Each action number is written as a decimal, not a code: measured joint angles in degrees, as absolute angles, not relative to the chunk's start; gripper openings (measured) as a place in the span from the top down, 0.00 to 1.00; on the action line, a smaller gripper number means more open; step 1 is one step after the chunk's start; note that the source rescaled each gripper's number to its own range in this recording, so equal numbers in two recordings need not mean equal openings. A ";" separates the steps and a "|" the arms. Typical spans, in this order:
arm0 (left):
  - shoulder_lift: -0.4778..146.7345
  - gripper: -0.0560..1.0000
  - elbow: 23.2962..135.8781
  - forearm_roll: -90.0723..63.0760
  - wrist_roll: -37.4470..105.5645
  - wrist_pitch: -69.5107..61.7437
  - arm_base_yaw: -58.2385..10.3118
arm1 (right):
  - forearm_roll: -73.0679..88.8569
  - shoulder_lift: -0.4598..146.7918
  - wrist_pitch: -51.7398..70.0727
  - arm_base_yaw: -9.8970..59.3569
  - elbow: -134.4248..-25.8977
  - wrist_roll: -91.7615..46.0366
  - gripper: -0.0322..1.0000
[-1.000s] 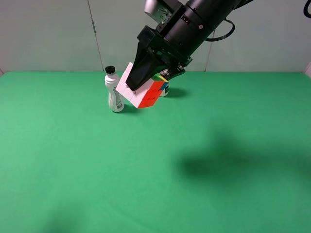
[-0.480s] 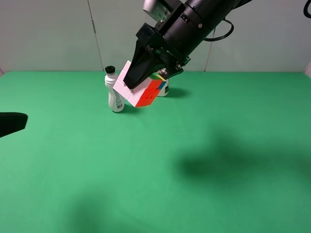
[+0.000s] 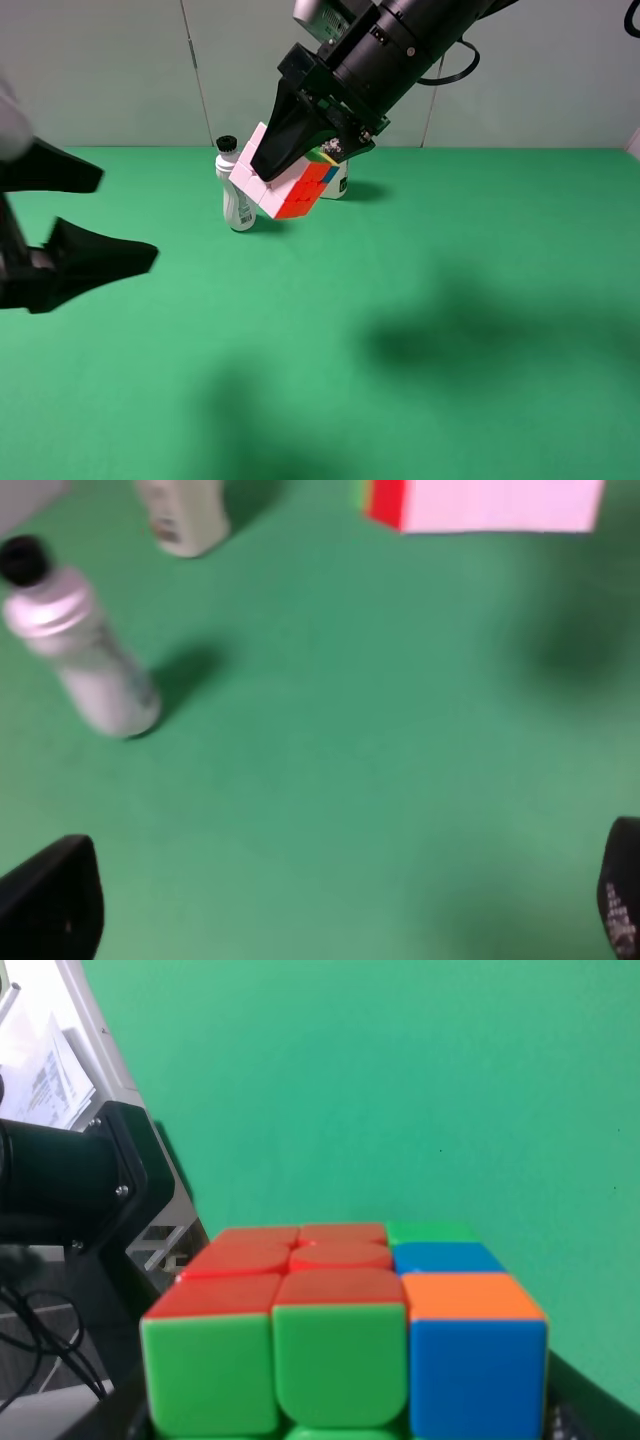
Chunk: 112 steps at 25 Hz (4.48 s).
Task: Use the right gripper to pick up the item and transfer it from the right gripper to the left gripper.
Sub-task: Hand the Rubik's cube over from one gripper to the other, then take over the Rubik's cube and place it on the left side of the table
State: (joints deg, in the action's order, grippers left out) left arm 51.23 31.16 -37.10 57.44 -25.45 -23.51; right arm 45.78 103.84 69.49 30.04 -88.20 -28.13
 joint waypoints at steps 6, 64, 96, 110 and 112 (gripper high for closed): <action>58.28 0.03 31.20 -37.22 56.43 -12.70 -34.81 | 45.78 103.84 69.54 30.04 -88.20 -28.13 0.94; 75.39 0.91 42.07 -37.59 55.49 1.04 -43.13 | 46.76 103.84 67.65 30.04 -88.46 -27.54 0.95; 75.51 0.94 42.13 -37.64 55.49 0.81 -43.01 | 43.95 101.79 69.49 29.39 -88.46 -24.48 0.00; 75.57 0.94 42.13 -37.64 55.49 0.81 -43.01 | 37.44 96.93 69.49 29.26 -88.46 -23.41 0.00; 75.57 0.94 42.13 -37.64 55.49 0.81 -43.01 | 37.29 96.16 69.51 28.52 -88.46 -23.41 0.00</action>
State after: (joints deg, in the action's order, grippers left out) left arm 75.57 42.13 -37.64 55.49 0.81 -43.01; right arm 37.29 96.16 69.51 28.52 -88.46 -23.41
